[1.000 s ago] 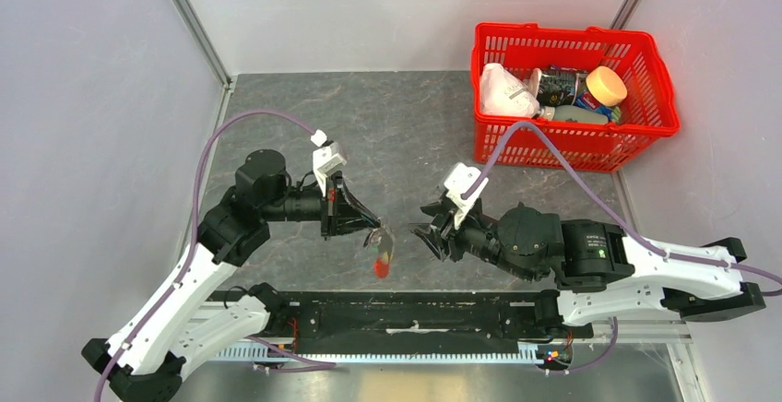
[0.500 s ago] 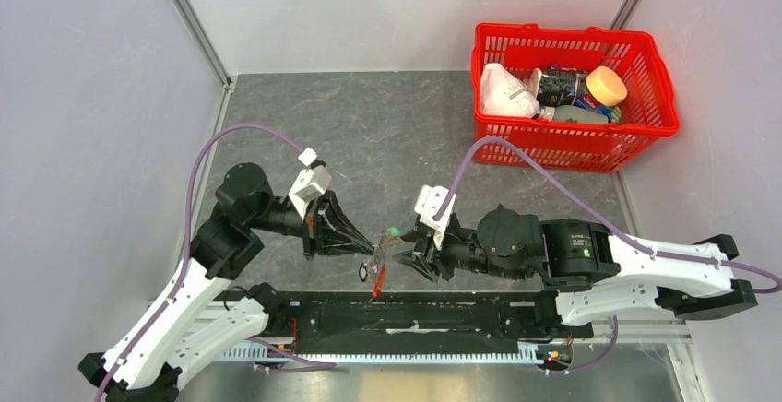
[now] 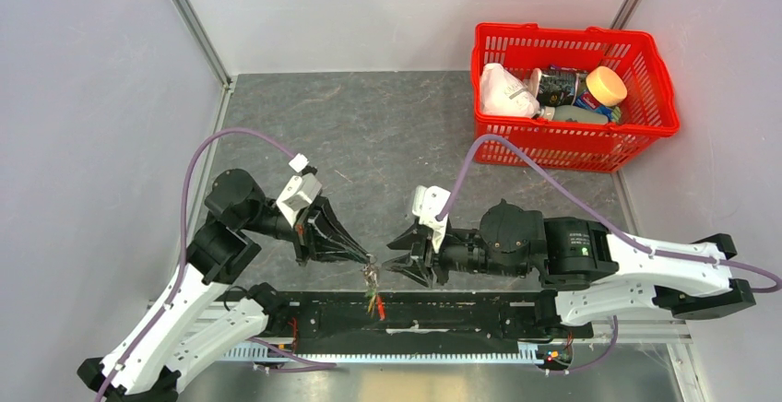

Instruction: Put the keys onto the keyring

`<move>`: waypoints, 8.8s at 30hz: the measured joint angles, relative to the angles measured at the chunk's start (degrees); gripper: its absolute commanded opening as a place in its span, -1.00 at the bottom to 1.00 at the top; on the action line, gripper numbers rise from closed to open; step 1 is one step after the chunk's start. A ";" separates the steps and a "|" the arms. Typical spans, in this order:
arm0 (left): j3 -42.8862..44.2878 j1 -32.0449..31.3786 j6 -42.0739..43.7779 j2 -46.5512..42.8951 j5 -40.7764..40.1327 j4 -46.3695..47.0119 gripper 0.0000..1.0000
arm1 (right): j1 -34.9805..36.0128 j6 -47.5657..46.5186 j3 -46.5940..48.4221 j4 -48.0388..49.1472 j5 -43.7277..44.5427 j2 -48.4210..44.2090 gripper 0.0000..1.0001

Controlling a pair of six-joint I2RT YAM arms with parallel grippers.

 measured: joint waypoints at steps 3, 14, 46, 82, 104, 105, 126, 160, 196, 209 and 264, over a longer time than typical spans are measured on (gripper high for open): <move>-0.37 0.00 -0.22 -0.55 0.59 0.39 -0.95 | -0.20 0.37 0.76 0.94 -0.07 1.01 -0.16; -0.52 0.00 -0.28 -1.60 1.66 0.90 -0.96 | -3.34 4.63 6.21 2.19 -4.00 6.05 -0.17; -1.07 -0.07 -0.42 -3.21 2.36 1.33 -0.96 | -5.66 11.06 11.17 -3.87 -16.55 11.08 -0.49; -3.02 -0.07 -5.42 -6.80 -2.21 8.44 -0.40 | -5.90 8.55 7.76 2.60 -16.72 8.13 -1.00; -8.76 -0.07 -16.59 -14.84 -22.23 25.83 -0.22 | -5.92 4.70 7.28 12.13 -16.26 2.62 -1.00; -9.01 -0.07 -17.00 -14.84 -23.15 26.51 -0.23 | -5.92 4.35 6.80 13.35 -16.28 2.03 -1.00; -8.76 -0.07 -27.65 -8.66 -33.66 43.52 -0.28 | -5.92 -4.00 -13.46 49.96 -16.09 -2.60 -1.00; 1.46 -0.07 -29.27 -0.20 -32.61 48.28 -0.30 | -5.92 -15.89 -21.00 103.71 -17.31 6.12 -1.00; 5.55 -0.07 -29.20 5.99 -28.20 58.71 -0.32 | -5.92 -3.48 -22.75 99.65 -12.74 2.34 -1.00; 4.42 -0.07 -33.68 8.00 -24.22 70.01 -0.33 | -6.36 5.92 -21.18 101.29 -6.75 9.27 -1.00; 2.93 -0.07 -30.10 4.92 -25.09 62.95 -0.34 | -7.13 10.32 -15.85 98.03 -11.78 13.11 -1.00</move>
